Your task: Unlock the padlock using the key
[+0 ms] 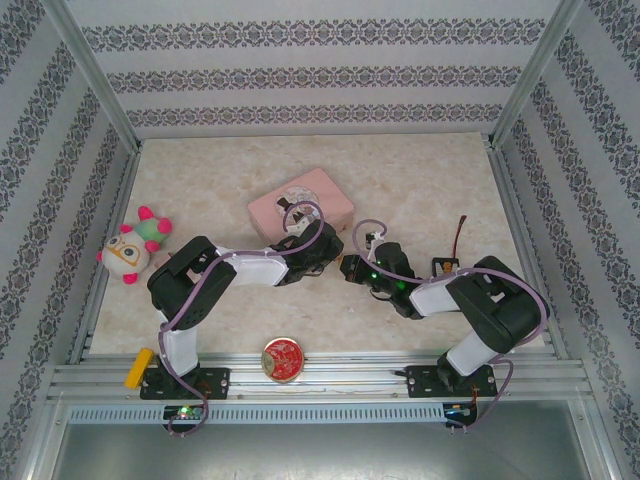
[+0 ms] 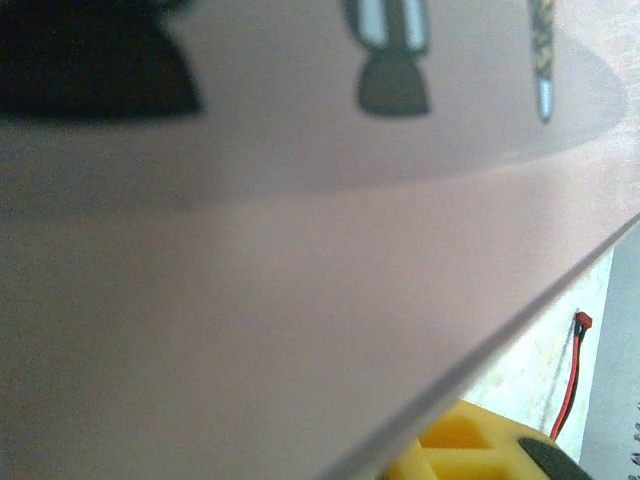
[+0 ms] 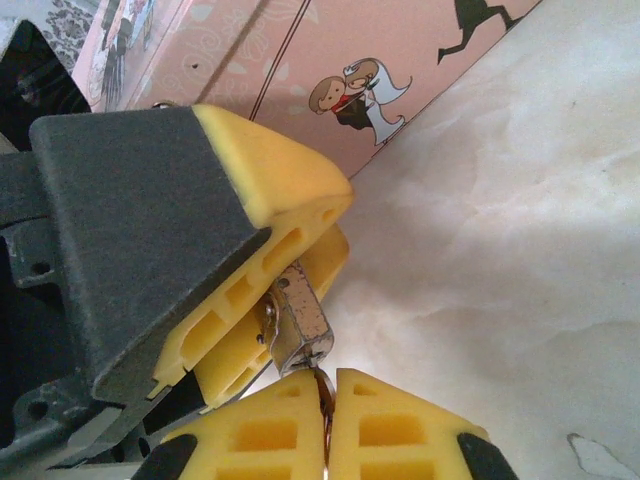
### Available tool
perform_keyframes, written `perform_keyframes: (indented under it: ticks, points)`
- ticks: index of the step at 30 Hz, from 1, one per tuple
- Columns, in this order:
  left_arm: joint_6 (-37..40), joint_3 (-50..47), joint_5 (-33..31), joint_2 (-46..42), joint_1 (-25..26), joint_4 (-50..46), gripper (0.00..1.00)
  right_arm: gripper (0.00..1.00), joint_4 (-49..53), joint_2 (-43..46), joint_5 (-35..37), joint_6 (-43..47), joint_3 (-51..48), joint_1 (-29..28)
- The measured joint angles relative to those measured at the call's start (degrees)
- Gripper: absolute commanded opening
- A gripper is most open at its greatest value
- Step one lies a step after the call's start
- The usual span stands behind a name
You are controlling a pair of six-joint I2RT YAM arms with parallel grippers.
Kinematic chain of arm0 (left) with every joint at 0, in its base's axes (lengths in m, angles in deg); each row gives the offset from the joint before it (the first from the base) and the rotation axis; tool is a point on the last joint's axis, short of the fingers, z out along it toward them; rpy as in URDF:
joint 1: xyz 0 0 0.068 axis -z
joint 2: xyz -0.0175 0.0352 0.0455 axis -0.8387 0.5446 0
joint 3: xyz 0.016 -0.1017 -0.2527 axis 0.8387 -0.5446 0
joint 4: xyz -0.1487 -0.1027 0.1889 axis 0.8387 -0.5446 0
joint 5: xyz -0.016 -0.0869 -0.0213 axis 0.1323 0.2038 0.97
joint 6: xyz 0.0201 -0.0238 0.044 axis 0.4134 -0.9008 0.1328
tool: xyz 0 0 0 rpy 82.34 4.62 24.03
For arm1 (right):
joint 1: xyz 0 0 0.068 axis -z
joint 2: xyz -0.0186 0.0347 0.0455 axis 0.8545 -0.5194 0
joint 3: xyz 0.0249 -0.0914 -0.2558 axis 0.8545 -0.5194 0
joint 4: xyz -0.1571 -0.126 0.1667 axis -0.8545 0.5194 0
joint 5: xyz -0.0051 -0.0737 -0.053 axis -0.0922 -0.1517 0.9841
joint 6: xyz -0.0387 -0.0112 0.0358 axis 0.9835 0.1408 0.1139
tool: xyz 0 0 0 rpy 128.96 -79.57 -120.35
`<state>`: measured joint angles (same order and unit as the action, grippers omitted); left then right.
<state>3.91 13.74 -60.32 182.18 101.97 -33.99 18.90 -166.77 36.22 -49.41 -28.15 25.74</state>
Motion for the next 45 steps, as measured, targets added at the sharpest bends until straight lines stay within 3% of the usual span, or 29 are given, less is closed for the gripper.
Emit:
perform_keyframes:
  ticks: [9, 16, 25, 31, 45]
  points:
    - [0.0, -0.63, 0.0, -0.28, 0.0, 0.87, 0.1, 0.26, -0.13, 0.15, -1.81, 0.61, -0.42, 0.74]
    - [0.0, -0.87, 0.0, -0.33, 0.0, 1.33, 0.1, 0.38, 1.84, 5.6, -2.32, 1.29, -4.68, 1.7]
    - [0.02, -1.01, 0.0, -0.33, 0.0, 1.64, 0.1, 0.28, 6.64, 13.51, -3.3, 2.03, -6.23, 4.11]
    - [0.02, -1.01, 0.02, -0.33, 0.0, 1.66, 0.1, 0.27, 7.23, 11.21, -7.5, 2.14, -5.75, 6.6]
    - [0.02, -1.14, 0.04, -0.33, 0.0, 1.88, 0.1, 0.26, 5.9, 5.6, -12.24, 2.16, -2.84, 6.62]
